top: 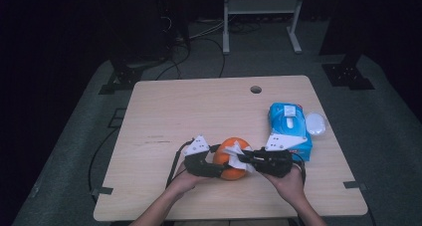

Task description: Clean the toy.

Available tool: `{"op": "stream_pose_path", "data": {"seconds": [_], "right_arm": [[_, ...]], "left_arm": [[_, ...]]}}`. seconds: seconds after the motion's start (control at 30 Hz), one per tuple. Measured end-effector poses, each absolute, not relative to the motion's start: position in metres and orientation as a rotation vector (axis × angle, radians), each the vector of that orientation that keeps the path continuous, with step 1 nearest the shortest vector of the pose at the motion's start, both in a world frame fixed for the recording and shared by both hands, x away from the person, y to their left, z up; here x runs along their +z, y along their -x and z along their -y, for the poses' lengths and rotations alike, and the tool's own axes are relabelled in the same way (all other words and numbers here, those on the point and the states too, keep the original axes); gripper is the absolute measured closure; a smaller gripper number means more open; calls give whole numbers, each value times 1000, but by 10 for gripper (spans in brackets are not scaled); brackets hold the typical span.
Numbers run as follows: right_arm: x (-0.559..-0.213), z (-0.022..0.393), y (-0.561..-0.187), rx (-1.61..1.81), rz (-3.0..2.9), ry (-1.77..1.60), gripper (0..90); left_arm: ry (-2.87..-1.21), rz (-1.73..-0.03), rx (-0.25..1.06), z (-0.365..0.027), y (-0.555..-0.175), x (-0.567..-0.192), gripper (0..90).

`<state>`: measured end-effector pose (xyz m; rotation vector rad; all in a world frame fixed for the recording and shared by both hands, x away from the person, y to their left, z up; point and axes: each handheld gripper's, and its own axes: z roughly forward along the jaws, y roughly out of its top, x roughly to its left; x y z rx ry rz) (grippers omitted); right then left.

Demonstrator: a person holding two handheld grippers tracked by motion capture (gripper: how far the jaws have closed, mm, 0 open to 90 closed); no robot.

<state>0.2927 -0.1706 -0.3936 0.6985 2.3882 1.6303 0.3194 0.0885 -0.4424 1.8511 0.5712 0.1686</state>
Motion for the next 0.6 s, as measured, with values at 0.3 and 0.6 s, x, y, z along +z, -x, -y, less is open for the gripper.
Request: {"op": "stream_pose_path", "data": {"seconds": [0.3,0.6], "right_arm": [[-402,194,-309,1644,-2334,-818,814],[-405,204,-312,1672,-2325,-879,814]], "left_arm": [[-1887,-483,183,-83,-313,-443,263],[-1907,-450,217,-79,-309,-443,262]]}}
